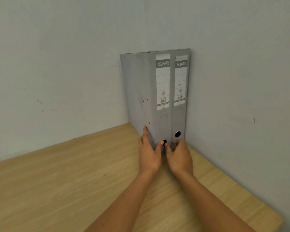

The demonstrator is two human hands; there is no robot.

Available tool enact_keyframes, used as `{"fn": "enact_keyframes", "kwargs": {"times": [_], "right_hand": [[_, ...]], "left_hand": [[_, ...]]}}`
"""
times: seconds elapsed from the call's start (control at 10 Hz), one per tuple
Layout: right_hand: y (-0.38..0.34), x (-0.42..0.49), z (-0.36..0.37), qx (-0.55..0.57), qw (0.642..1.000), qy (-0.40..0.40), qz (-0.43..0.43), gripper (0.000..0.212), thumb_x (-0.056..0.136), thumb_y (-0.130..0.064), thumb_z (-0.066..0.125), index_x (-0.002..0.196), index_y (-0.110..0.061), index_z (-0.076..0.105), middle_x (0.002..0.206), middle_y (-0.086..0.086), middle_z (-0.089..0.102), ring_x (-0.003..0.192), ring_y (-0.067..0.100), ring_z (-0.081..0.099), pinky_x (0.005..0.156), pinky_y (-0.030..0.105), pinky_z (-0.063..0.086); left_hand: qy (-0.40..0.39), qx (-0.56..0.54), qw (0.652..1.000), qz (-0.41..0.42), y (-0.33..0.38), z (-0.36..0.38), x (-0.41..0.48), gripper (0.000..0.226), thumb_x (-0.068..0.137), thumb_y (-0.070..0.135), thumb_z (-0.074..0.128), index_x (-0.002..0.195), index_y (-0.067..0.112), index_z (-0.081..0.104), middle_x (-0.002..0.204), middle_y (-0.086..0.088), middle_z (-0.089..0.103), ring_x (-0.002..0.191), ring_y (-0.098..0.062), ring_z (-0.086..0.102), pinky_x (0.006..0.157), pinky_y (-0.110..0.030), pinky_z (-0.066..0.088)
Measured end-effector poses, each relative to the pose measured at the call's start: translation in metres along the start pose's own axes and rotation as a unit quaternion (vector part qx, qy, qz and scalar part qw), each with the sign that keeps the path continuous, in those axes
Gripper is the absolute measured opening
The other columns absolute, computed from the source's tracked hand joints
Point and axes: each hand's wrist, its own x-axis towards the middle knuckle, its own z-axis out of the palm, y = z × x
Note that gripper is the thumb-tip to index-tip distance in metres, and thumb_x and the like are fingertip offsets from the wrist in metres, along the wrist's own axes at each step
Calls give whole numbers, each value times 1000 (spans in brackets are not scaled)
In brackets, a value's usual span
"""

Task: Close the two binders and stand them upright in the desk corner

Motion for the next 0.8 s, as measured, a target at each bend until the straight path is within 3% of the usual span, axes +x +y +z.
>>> {"fn": "enact_keyframes", "kwargs": {"times": [0.1, 0.2, 0.5, 0.8], "right_hand": [[2, 8, 4, 1, 1000, 16, -2, 27, 89, -50, 60, 94, -24, 55, 89, -8, 63, 83, 16, 62, 66, 32, 44], [2, 13, 10, -65, 998, 7, -1, 28, 91, -56, 51, 87, -29, 56, 82, -10, 63, 75, 15, 60, 63, 31, 42], [0, 13, 11, -87, 996, 15, -6, 31, 91, -60, 46, 90, -30, 57, 84, -12, 65, 78, 15, 62, 72, 34, 50], [0, 6, 2, -23, 999, -22, -2, 17, 90, -45, 57, 92, -28, 59, 85, -16, 61, 80, 12, 61, 63, 29, 42]], "left_hand": [[19, 0, 1000, 3, -5, 7, 5, 81, 92, 34, 64, 156, 30, 14, 153, -3, 34, 138, -12, 36, 111, -24, 31], [30, 5, 1000, 3, -10, 10, 9, 80, 92, 38, 62, 156, 33, 14, 153, -1, 35, 138, -11, 35, 109, -23, 31], [25, -32, 999, -21, -13, 6, 12, 82, 87, 38, 69, 155, 32, 22, 150, 0, 39, 134, -18, 45, 109, -41, 43], [-42, 16, 992, -117, -10, -46, -8, 87, 88, 28, 69, 156, 22, 15, 154, -10, 36, 137, -25, 42, 111, -43, 39]]}}
